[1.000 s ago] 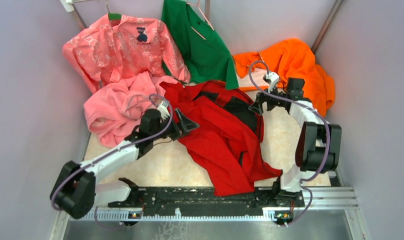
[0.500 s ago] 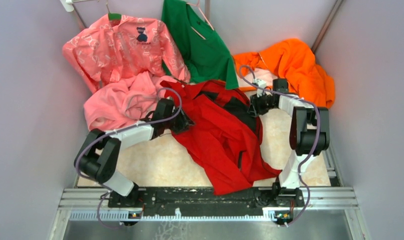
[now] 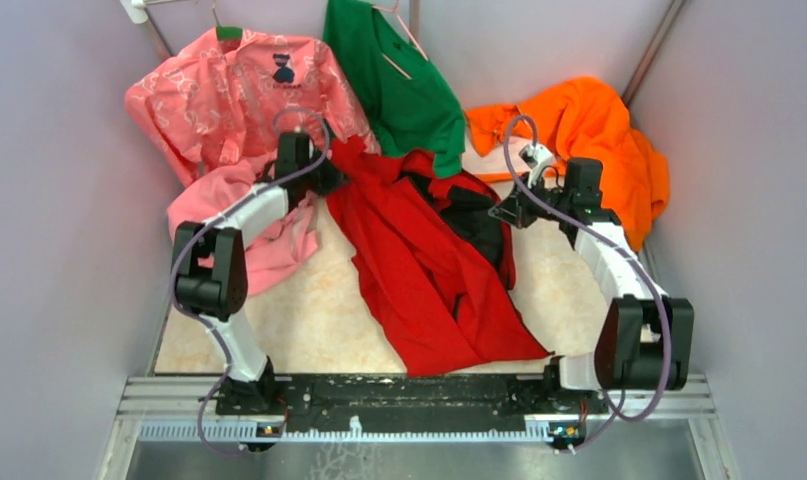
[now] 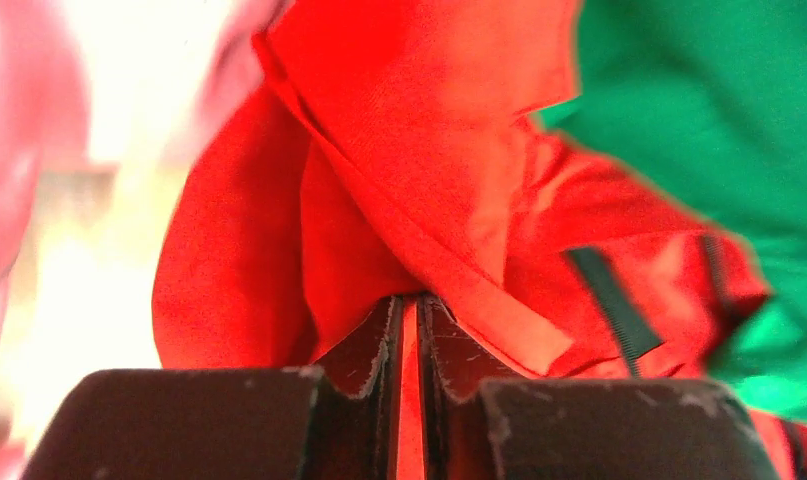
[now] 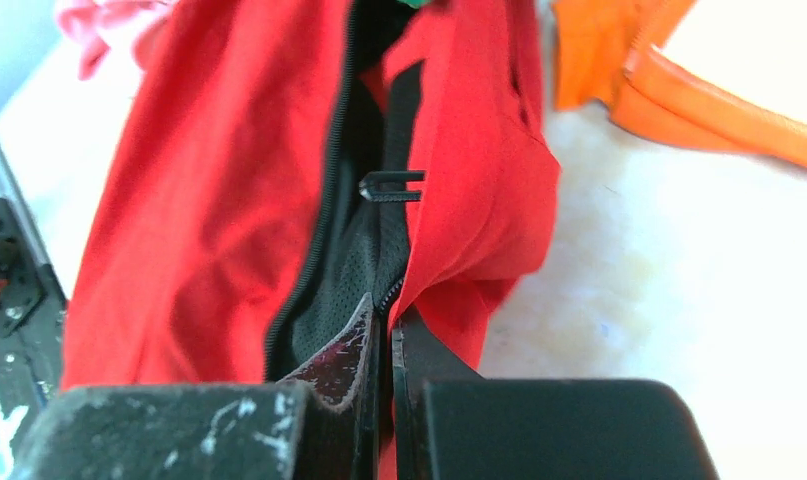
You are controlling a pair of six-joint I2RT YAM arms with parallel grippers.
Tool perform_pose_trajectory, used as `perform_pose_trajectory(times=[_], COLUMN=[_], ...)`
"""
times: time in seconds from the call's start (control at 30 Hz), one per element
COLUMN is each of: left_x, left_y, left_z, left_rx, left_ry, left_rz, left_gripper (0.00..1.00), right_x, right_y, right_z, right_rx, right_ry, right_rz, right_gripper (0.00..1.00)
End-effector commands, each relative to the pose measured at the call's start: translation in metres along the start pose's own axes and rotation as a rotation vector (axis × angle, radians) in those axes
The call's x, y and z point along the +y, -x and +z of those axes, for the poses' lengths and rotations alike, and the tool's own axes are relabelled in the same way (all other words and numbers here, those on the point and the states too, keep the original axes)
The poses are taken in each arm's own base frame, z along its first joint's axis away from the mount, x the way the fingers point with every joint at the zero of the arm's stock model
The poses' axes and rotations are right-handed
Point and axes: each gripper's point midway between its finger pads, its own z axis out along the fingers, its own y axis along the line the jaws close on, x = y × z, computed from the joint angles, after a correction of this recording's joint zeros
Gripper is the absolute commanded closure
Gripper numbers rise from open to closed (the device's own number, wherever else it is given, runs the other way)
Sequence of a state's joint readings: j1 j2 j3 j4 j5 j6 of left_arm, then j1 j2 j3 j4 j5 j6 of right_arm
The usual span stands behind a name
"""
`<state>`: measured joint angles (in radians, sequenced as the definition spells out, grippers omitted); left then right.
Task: Zip up the jacket
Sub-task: Flatten out the jacket at the center of the board.
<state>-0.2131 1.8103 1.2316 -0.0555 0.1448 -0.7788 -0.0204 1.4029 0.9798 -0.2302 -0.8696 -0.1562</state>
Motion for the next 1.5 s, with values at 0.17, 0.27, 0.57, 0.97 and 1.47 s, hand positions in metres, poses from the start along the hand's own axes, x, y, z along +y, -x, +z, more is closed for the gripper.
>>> perform_pose_trajectory(times=[0.17, 0.27, 0.57, 0.97, 1.47], left_x=[-0.077, -0.085, -0.104, -0.115, -0.113], left_y=[0.094, 0.109, -0.002, -0.117, -0.184], left_z=[0.008, -0.001, -0.104, -0.185, -0.099], left_rx=[-0.143, -0.178, 0.015, -0.052, 0.097], left_ry=[-0.168, -0.178, -0.594, -0.556, -0.075], left_rz=[0.27, 0.328, 0.318, 0.038, 0.015], left_gripper=[0.86, 0.85, 0.33, 0.01, 0.02], right_x=[0.087, 0.081, 0.063, 0.056, 0.054], right_y=[0.0, -0.012, -0.013, -0.018, -0.022], right_z=[-0.009, -0.008, -0.008, -0.011, -0.009], right_rx=[-0.16, -0.168, -0.143, -0.111, -0.101], right_ry=[0.154, 0.116, 0.021, -0.018, -0.014], right_rz=[-0.209, -0.216, -0.268, -0.32, -0.314], right_gripper=[1.0, 1.0, 0.97, 0.94, 0.93])
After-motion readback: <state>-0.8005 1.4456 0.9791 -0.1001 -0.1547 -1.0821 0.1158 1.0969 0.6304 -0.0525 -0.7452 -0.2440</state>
